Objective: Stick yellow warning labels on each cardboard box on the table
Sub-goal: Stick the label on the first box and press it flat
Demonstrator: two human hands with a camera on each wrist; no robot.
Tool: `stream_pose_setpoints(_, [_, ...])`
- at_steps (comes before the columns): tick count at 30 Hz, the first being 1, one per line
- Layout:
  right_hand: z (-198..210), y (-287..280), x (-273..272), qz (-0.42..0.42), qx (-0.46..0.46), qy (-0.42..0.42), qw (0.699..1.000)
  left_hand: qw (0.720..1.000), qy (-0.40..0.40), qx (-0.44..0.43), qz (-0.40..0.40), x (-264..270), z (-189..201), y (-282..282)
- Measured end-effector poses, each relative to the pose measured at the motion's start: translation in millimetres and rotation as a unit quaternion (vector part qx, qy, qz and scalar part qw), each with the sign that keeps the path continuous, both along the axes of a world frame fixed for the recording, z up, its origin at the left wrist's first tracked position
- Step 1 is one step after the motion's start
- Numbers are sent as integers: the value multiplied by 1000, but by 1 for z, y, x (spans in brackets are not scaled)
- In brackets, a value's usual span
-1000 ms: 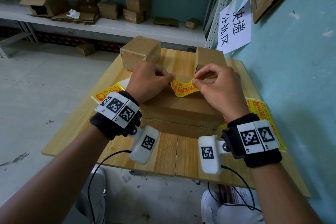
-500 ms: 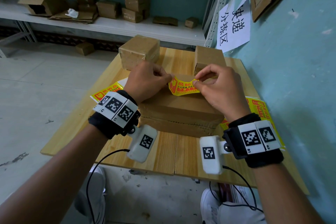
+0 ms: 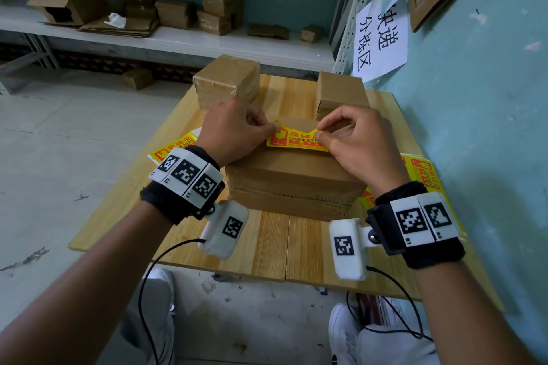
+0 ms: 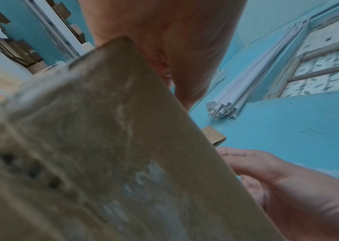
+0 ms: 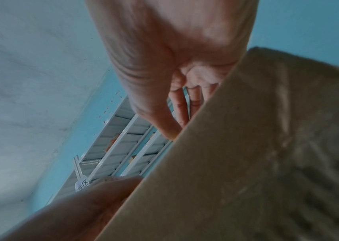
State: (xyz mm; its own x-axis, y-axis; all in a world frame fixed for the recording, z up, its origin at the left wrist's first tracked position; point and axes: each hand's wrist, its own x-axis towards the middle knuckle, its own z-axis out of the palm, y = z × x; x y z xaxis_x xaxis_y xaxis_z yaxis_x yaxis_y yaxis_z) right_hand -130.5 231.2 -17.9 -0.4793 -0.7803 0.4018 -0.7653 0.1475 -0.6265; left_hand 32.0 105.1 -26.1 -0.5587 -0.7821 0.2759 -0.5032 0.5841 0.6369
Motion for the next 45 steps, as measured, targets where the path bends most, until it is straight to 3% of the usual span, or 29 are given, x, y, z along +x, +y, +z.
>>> stream_pose_setpoints(29, [-2, 1, 0, -18, 7, -18, 1000, 1000, 6, -8, -26, 0, -4, -1])
stream_pose_setpoints(45, [-5, -4, 8, -37, 8, -13, 999, 999, -7, -31, 24, -6, -7, 2])
